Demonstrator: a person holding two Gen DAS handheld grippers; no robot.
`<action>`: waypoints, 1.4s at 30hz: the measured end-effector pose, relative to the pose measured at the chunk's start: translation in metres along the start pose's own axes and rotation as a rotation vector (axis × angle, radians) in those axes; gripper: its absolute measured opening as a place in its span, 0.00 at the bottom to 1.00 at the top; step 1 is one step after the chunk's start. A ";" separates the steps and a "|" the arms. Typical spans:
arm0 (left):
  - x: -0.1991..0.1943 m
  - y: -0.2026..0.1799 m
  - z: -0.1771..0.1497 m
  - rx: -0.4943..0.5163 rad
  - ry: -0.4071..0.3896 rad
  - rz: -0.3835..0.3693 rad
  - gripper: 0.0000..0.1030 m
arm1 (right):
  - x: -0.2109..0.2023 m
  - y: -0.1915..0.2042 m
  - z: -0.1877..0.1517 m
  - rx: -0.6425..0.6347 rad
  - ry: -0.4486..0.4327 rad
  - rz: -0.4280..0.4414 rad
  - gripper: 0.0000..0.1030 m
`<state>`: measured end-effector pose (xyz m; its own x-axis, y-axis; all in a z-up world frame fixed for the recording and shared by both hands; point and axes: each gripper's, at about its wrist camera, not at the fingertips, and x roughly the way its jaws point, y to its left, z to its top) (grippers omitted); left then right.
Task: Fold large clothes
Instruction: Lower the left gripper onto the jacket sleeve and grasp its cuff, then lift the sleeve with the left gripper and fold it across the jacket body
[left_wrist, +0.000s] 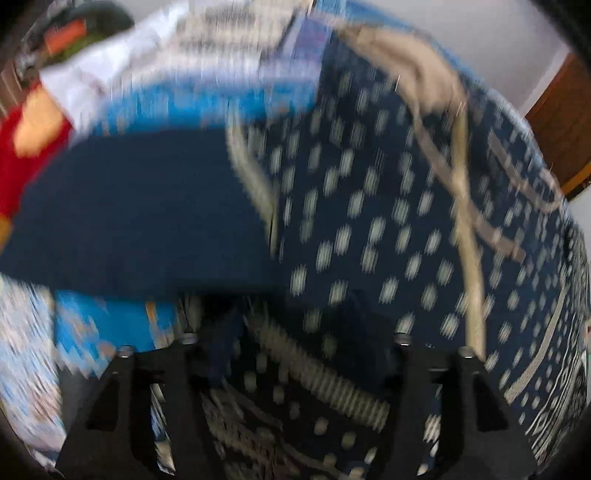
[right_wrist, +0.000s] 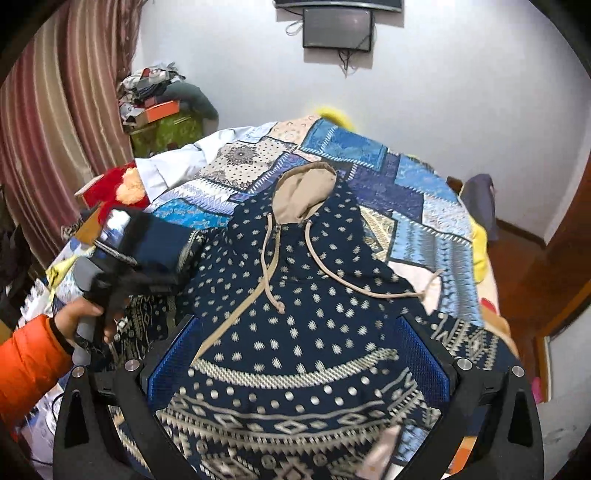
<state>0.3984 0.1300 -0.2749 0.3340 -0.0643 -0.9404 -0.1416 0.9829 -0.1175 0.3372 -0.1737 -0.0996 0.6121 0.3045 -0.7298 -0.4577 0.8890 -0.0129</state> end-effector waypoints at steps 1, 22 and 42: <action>-0.001 0.006 -0.006 -0.020 0.012 -0.032 0.60 | -0.006 0.002 -0.003 -0.017 -0.008 -0.007 1.00; -0.047 0.236 0.005 -0.627 -0.271 -0.008 0.61 | 0.037 0.023 -0.015 0.035 0.034 0.059 1.00; -0.182 -0.102 0.072 0.225 -0.693 0.113 0.05 | -0.003 -0.038 -0.017 0.109 -0.069 -0.048 1.00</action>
<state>0.4190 0.0537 -0.0688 0.8515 0.0896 -0.5166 -0.0400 0.9935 0.1064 0.3415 -0.2139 -0.1082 0.6761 0.2797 -0.6816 -0.3560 0.9340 0.0301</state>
